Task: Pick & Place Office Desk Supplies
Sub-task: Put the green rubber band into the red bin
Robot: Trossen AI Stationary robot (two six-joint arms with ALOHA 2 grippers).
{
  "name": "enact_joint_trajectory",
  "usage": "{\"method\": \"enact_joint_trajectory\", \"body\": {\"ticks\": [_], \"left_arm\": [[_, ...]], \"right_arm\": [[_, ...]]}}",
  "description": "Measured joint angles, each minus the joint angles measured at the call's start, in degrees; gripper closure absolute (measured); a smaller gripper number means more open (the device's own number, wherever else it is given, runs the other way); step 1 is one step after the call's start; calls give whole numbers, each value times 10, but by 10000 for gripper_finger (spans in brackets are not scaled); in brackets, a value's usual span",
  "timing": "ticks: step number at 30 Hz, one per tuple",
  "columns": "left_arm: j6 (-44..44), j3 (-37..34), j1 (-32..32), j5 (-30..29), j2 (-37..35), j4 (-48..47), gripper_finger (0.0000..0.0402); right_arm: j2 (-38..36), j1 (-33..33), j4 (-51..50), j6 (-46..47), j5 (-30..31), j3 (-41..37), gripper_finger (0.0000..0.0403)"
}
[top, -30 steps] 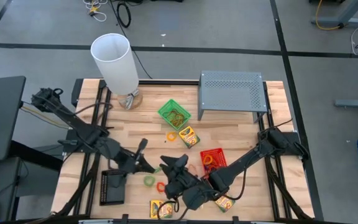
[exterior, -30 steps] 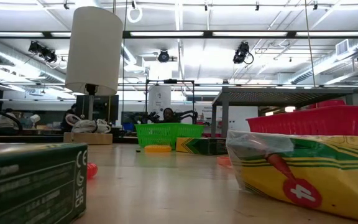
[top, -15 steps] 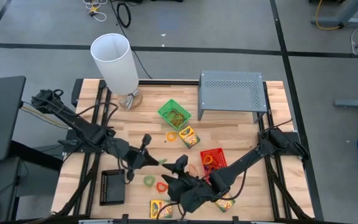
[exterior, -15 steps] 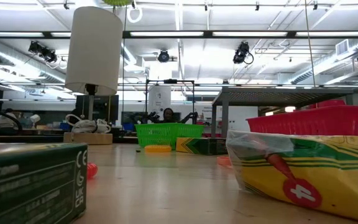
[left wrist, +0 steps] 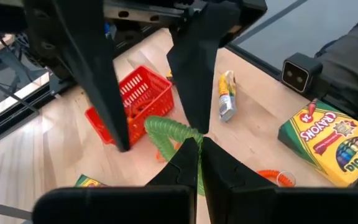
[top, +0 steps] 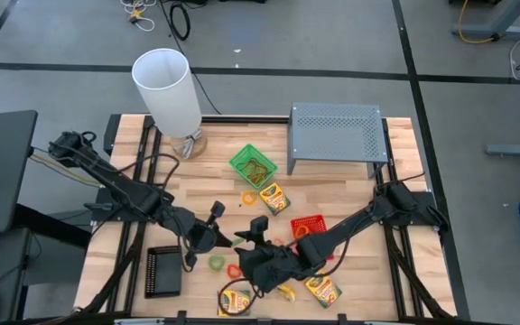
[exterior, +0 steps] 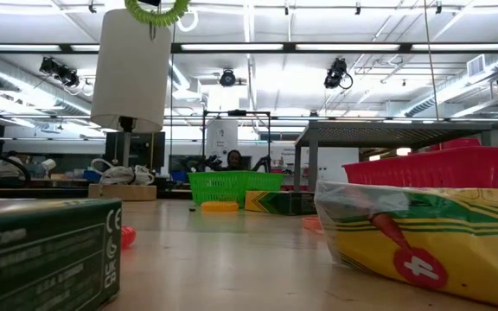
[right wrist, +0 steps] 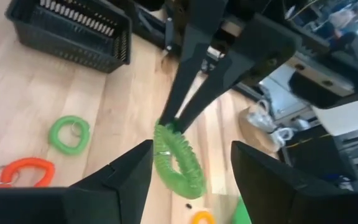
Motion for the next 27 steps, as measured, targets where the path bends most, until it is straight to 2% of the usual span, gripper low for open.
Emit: {"method": "enact_joint_trajectory", "body": {"ticks": [4,9,18,25,27], "left_arm": [[0,0,0,3,0,0,393],[0,0,0,11,0,0,395],[5,0,0,27,0,2,395],[8,0,0,31,0,3,394],[8,0,0,45,0,4,381]], "right_arm": [[0,-5,-16,11,-25,0,199],[0,-6,-16,12,-27,0,243],[0,-6,-20,5,-49,0,384],[0,-6,-29,9,-68,0,388],[0,-6,-29,11,-69,0,388]]}}
